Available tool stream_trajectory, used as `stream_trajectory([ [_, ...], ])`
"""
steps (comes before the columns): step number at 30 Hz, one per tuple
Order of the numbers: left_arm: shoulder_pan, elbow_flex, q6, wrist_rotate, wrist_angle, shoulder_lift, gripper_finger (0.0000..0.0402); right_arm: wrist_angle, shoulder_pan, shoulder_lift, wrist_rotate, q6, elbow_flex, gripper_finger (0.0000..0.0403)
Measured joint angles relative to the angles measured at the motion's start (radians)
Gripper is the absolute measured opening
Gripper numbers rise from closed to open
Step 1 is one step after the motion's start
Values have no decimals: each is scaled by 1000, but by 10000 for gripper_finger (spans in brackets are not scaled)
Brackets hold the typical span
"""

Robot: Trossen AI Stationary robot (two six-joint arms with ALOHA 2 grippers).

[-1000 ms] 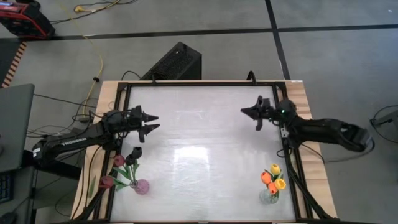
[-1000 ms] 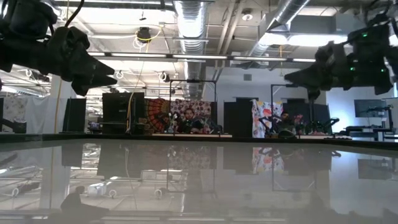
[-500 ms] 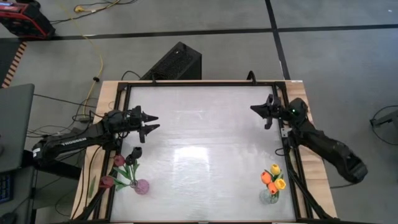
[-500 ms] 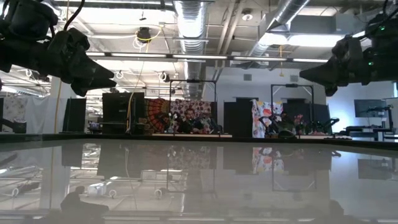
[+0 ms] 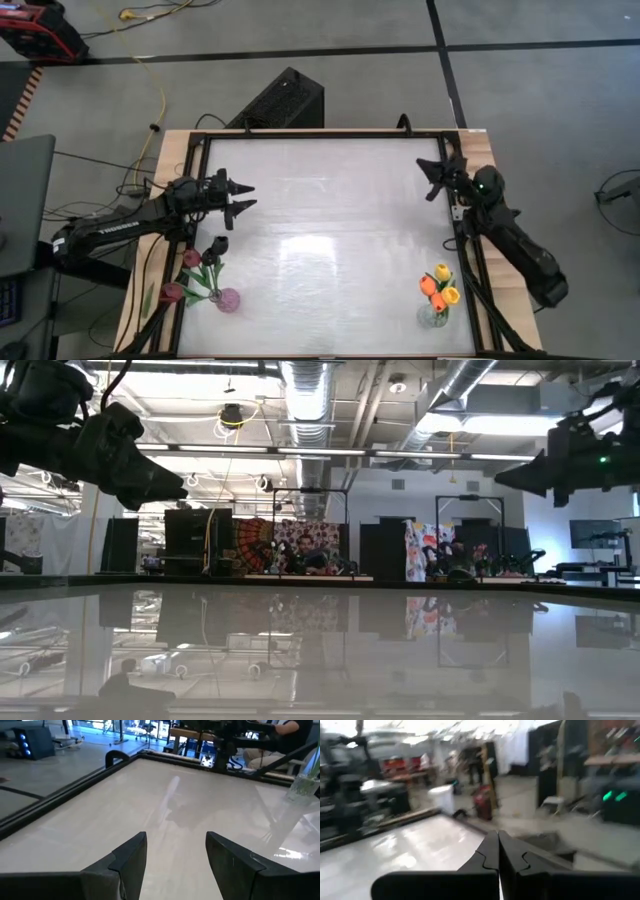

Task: Sort flowers into vase by color
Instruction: Return to Home Position

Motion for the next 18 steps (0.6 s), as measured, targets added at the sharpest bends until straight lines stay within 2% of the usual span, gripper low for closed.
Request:
stream_trajectory([
  [3, 0, 0, 25, 2, -1, 1, 192, -12, 89, 0, 99, -4, -8, 18],
  [7, 0, 0, 40, 1, -1, 1, 192, -11, 236, -1, 119, 3, -9, 18],
  [12, 0, 0, 65, -33, -4, 1, 192, -14, 389, -1, 221, 5, -9, 20],
  [15, 0, 0, 57, -66, -7, 1, 192, -21, 444, 0, 224, 42, -9, 33],
  [18, 0, 0, 79, -57, -13, 1, 192, -32, 475, 2, 225, 122, -9, 44],
])
